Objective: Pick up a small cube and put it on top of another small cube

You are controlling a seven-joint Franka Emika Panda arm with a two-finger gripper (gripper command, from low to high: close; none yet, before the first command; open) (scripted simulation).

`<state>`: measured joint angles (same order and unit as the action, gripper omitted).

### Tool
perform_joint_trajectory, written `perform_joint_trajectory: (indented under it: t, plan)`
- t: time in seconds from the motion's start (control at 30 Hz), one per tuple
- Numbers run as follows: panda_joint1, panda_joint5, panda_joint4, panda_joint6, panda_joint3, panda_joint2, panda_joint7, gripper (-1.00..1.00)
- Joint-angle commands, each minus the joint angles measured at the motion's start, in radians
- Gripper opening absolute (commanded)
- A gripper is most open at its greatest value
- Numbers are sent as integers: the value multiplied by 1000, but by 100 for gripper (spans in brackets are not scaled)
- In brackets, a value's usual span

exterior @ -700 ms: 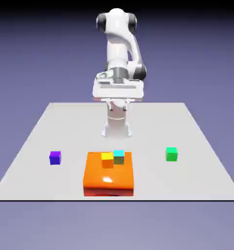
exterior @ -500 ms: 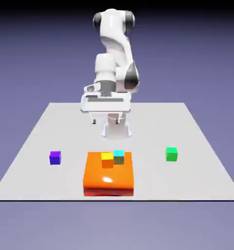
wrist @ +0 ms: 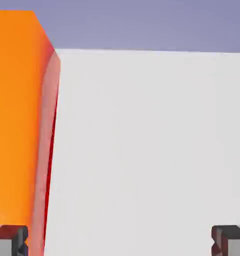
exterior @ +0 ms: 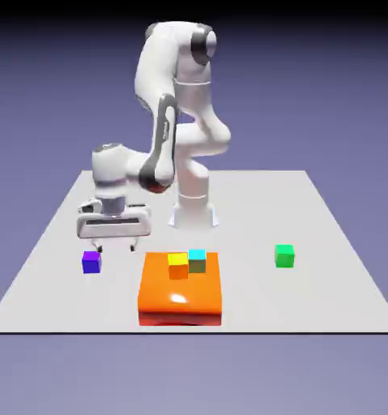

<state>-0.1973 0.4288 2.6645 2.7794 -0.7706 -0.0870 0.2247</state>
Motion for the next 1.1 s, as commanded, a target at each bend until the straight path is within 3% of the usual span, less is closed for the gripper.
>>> perform_joint_trajectory:
  t: [0.0,0.27,0.63,0.67,1.07]
  plan:
    - [-12,19,-7,-12,-35,-30,44,0]
    - [-63,136,-46,-81,-244,-208,305,0]
    - [228,509,-132,9,119,-418,579,0]
    - [228,509,-132,9,119,-418,579,-100]
    - [-66,93,-48,-103,-208,-176,266,-100]
